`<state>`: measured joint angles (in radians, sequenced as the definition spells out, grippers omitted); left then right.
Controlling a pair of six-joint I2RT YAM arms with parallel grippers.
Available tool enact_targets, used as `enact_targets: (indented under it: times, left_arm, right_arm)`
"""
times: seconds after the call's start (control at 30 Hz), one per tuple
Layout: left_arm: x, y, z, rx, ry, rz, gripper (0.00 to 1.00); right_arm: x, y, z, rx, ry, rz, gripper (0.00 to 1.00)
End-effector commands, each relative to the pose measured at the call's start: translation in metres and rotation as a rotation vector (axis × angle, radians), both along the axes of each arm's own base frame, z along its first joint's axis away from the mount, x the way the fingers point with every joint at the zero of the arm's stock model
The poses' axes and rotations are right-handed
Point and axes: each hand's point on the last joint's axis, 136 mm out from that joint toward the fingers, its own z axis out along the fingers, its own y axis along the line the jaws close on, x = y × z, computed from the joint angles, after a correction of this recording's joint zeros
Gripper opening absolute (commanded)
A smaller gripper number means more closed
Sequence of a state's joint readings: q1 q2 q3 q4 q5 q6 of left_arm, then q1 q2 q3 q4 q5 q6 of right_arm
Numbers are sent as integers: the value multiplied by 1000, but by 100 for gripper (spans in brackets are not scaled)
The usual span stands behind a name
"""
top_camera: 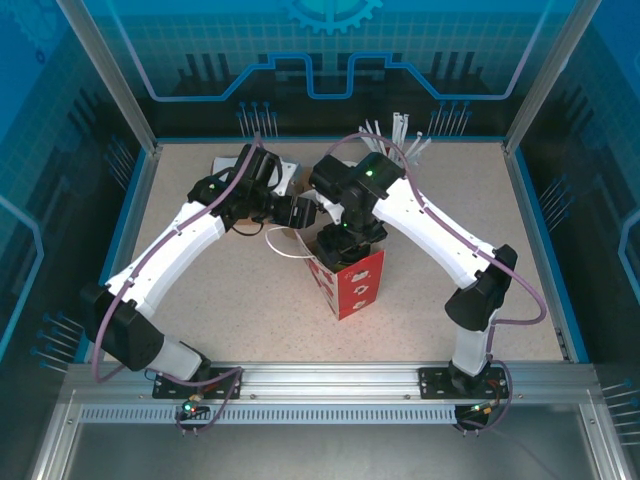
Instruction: Pack the takeout coffee
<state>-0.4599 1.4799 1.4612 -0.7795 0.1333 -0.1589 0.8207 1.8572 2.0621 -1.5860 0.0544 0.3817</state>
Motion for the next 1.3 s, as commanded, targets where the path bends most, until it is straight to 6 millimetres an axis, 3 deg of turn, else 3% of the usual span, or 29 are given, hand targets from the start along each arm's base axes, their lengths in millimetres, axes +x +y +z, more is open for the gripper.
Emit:
enact_targets:
  times: [0.0, 1.27]
  left_arm:
    - [-7, 2, 9, -32, -6, -5, 79]
    - [-5, 8, 8, -4, -2, 30, 79]
  right_arm:
    - [3, -10, -5, -42, 0, -25, 81]
    - [4, -9, -64, -104, 53, -47, 82]
